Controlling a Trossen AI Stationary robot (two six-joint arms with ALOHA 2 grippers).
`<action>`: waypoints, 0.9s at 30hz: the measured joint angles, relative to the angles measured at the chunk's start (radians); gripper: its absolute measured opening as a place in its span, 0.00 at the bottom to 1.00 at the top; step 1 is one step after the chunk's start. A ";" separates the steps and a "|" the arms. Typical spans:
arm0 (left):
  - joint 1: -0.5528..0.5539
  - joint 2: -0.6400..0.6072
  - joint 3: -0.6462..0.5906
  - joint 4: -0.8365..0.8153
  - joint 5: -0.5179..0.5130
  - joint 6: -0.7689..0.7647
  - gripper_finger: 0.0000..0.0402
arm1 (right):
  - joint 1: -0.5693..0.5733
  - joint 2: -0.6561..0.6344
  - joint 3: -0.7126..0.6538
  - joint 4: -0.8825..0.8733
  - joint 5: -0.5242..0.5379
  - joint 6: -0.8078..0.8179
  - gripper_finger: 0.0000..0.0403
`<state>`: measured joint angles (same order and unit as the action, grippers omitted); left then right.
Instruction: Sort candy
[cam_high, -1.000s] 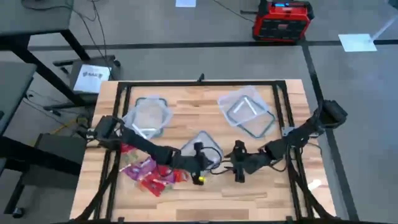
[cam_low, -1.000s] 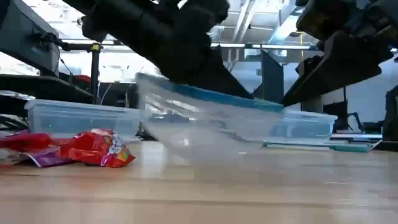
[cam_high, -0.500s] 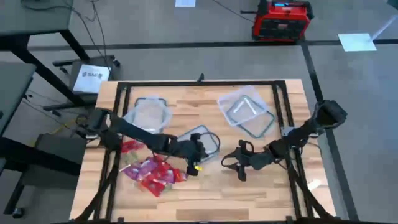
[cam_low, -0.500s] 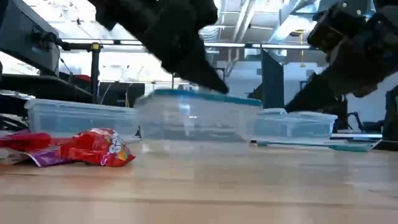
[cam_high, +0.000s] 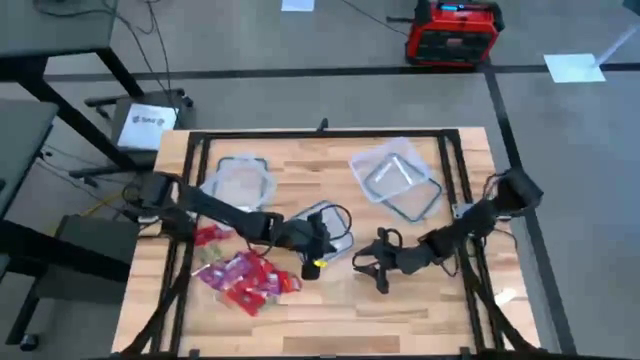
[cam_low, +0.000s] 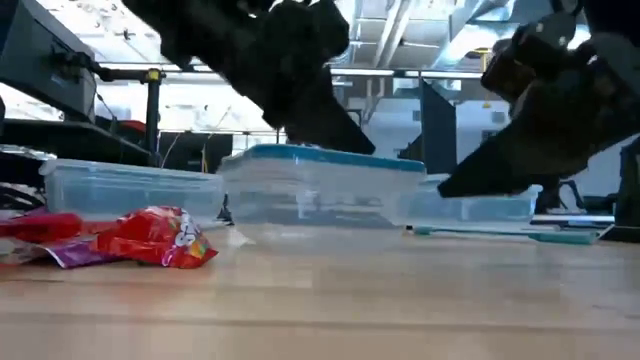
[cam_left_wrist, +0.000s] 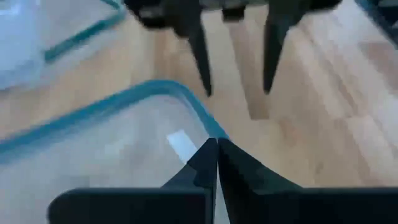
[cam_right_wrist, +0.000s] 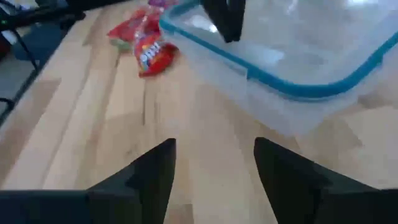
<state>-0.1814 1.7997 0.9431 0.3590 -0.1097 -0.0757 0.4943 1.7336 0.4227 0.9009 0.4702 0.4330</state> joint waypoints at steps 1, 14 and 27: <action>0.004 0.003 -0.016 0.027 -0.001 0.003 0.00 | -0.001 0.027 0.000 0.047 -0.003 -0.014 0.51; 0.050 0.000 -0.099 0.181 0.076 -0.035 0.00 | -0.171 0.279 -0.025 0.475 -0.110 -0.031 0.51; 0.069 0.000 -0.099 0.154 0.117 -0.034 0.00 | -0.308 0.403 0.058 0.649 -0.488 -0.031 0.51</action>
<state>-0.1127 1.8000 0.8440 0.5125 0.0071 -0.1093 0.1862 2.1365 0.4805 1.5498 -0.0175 0.4018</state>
